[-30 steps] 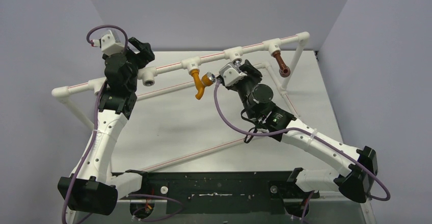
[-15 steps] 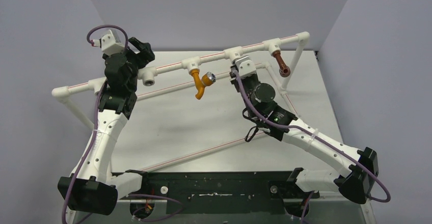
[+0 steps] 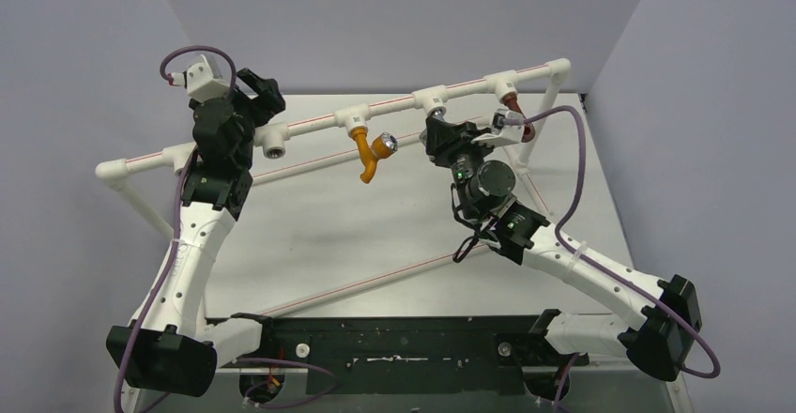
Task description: Install the water faucets
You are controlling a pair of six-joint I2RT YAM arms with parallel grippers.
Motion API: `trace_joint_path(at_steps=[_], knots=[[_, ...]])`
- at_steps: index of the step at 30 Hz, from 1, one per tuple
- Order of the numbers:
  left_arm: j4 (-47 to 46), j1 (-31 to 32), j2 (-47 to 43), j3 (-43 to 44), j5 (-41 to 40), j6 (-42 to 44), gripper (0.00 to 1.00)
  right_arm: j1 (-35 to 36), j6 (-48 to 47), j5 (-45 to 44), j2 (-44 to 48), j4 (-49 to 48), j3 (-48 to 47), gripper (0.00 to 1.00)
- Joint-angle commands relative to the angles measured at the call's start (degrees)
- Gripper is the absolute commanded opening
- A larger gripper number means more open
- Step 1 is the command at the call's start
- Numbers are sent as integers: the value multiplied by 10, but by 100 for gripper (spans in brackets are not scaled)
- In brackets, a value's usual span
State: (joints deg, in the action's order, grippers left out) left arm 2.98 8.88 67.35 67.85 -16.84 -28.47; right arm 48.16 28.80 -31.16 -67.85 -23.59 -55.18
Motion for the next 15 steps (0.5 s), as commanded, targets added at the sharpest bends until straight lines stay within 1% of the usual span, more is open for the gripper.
trace_joint_path(at_steps=[1, 7, 9, 12, 15], knots=[[148, -1, 32, -47, 6, 4, 76, -9, 206, -66, 31, -109, -1, 0], [148, -1, 31, -47, 5, 3, 76, -9, 363, -91, 34, -93, -8, 0], [148, -1, 29, -47, 5, 4, 76, -8, 413, -95, 33, -68, -18, 0], [147, -1, 29, -48, 4, 4, 76, -9, 480, -100, 31, 1, -49, 0], [147, -1, 29, -47, 4, 4, 76, -9, 518, -112, 39, 18, -52, 0]])
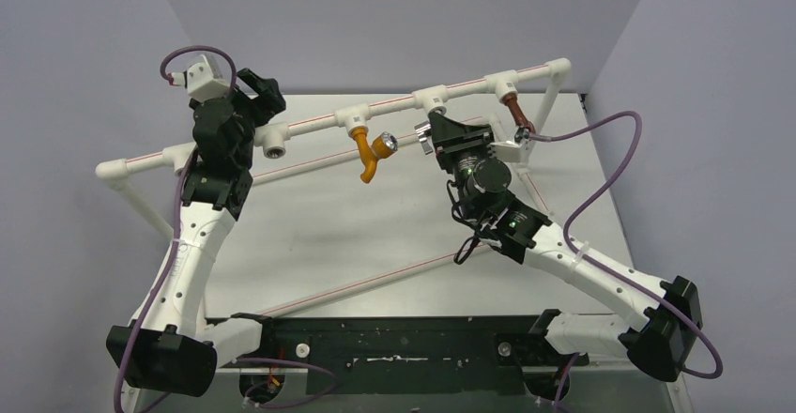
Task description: Install the water faucets
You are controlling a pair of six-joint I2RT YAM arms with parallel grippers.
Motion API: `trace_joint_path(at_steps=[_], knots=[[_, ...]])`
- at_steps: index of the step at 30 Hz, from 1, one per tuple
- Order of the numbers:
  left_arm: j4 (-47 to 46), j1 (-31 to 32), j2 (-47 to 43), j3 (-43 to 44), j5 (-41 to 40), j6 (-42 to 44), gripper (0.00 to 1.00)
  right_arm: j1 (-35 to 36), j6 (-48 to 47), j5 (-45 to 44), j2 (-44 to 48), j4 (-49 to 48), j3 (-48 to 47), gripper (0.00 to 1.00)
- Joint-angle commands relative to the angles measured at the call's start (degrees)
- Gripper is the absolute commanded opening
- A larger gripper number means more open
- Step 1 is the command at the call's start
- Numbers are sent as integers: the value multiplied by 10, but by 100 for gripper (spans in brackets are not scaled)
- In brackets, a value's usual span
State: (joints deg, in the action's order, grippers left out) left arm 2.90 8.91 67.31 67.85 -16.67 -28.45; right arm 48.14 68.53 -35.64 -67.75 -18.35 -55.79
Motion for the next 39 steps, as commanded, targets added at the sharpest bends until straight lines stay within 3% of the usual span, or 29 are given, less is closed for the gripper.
trace_joint_path(at_steps=[1, 13, 17, 27, 33, 39], knots=[[148, -2, 29, -47, 2, 4, 76, -8, 132, -68, 41, -36, -43, 0], [148, -1, 31, -48, -1, 5, 76, -9, 162, -69, 48, -4, -39, 1], [148, -2, 32, -48, -1, 5, 76, -9, 162, -66, 55, 0, -27, 21], [148, -1, 32, -48, -1, 6, 76, -8, 176, -52, 62, 68, -25, 58], [148, -1, 32, -48, -1, 5, 76, -8, 159, -38, 71, 108, -23, 71], [148, -1, 32, -48, -1, 5, 76, -8, 103, -38, 103, 137, -11, 74]])
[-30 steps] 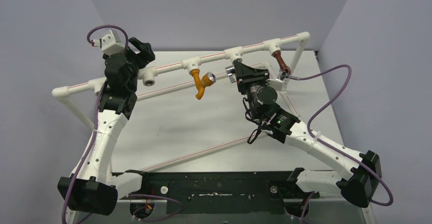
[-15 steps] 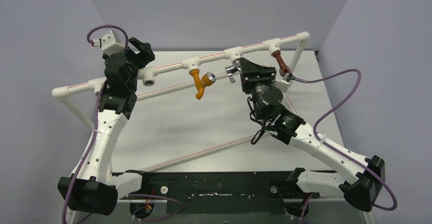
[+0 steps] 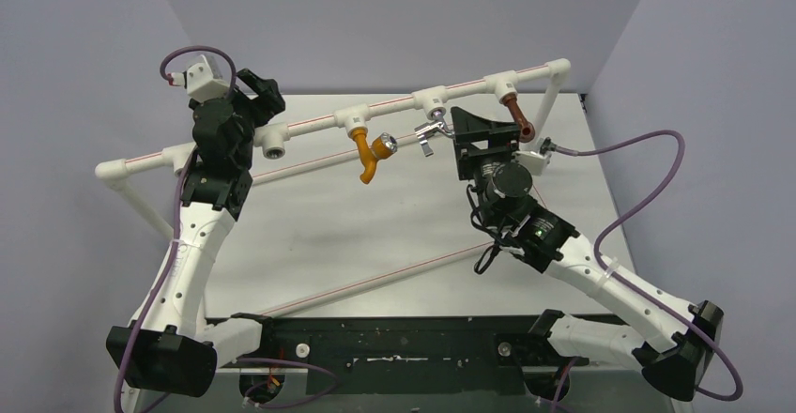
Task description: Install the water faucets
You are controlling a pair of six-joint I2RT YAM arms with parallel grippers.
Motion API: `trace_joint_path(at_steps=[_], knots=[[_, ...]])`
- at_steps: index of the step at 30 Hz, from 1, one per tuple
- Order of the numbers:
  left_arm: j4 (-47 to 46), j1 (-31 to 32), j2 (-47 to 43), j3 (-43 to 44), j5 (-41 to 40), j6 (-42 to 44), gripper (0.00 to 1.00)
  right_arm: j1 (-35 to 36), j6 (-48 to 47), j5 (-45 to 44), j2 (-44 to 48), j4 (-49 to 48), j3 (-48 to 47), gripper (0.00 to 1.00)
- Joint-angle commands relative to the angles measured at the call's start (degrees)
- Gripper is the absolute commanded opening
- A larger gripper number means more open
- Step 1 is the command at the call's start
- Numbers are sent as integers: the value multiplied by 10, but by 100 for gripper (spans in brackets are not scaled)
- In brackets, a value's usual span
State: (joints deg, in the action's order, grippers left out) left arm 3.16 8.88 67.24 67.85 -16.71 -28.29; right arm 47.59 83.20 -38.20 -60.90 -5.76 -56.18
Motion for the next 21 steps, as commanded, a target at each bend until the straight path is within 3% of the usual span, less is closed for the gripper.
trace_joint_path(at_steps=[1, 11, 17, 21], knots=[[145, -1, 32, -48, 0, 4, 76, -1, -60, -13, 41, 15, -7, 75], [146, -1, 34, -47, 1, 3, 76, -3, -359, 84, 56, 33, -49, 83], [145, -1, 35, -48, 0, 4, 76, -3, -590, 157, 82, -6, -44, 81], [145, -1, 34, -47, 0, 4, 76, -3, -734, 218, 85, 18, -71, 79]])
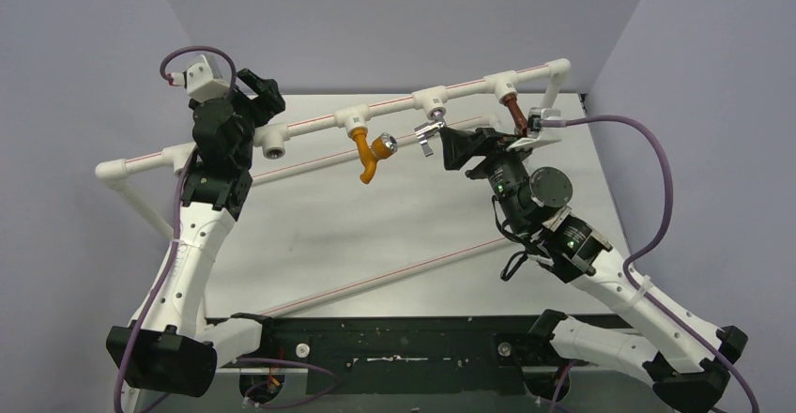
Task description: Install the water faucets
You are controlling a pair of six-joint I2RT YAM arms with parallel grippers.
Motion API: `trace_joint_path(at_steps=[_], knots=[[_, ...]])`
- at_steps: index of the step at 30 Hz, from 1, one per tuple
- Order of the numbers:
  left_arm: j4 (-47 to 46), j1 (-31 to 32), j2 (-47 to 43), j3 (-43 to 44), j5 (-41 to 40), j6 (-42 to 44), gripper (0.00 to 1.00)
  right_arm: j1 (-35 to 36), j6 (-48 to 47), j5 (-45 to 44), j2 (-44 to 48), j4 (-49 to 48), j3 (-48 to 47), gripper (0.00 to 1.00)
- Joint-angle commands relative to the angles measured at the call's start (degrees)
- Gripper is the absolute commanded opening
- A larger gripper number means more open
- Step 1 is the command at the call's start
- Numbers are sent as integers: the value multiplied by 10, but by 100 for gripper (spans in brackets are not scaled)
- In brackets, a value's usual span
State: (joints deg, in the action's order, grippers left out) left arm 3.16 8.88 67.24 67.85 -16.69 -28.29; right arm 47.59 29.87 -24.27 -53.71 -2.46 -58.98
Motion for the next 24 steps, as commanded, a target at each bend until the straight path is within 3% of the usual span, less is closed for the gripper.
trace_joint_path(at_steps=[1, 7, 16, 24], knots=[[145, -1, 34, -47, 0, 4, 76, -3, -234, 94, 11, -5, -52, 78], [146, -1, 32, -48, -1, 5, 76, -3, -428, 163, -2, 99, -105, 78], [145, -1, 33, -48, 0, 4, 76, 2, -775, 238, 16, 184, -97, 80], [146, -1, 36, -48, 0, 6, 76, 31, -1054, 103, 8, 62, 0, 79]])
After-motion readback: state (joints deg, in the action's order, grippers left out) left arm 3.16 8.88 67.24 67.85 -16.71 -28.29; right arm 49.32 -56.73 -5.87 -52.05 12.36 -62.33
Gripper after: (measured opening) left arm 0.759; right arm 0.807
